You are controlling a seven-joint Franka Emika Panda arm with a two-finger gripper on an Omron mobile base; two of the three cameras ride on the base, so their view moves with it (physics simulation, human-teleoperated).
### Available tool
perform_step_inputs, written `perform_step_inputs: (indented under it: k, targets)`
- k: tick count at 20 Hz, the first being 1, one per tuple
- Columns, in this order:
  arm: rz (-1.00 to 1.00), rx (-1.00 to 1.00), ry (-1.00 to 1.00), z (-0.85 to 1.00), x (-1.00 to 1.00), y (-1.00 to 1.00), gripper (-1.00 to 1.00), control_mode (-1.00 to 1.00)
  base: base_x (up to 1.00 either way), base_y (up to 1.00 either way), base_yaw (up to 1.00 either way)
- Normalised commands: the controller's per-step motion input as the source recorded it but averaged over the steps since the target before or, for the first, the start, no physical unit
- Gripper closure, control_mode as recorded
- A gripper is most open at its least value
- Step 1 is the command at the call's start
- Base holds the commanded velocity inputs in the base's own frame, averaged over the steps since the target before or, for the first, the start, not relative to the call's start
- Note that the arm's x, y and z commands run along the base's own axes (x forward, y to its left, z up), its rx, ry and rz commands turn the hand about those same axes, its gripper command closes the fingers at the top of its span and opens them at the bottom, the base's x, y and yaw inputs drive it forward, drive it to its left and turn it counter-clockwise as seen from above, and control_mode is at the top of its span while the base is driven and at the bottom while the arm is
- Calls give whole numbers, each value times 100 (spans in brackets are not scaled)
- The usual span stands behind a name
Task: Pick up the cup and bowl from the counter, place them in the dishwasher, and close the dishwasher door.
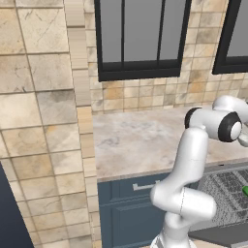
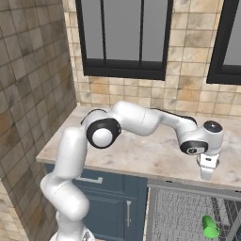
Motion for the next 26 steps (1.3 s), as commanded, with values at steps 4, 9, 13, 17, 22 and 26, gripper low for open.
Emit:
perform_step_inputs:
  k: [4, 9, 13, 17, 22, 26]
  targets:
    - [0, 0, -6, 0, 14, 0, -100, -100, 0, 0, 0]
    - [-1, 0, -6, -1, 16, 0, -100, -100, 0, 0, 0]
    - [-1, 0, -3, -14, 19, 0, -100, -100, 0, 0, 0]
    - [0, 0, 0, -26, 19, 0, -100, -100, 0, 0, 0]
    - [0, 0, -1, -21, 15, -1, -100, -100, 0, 0, 0]
    - [-1, 0, -4, -6, 12, -17, -100, -100, 0, 0, 0]
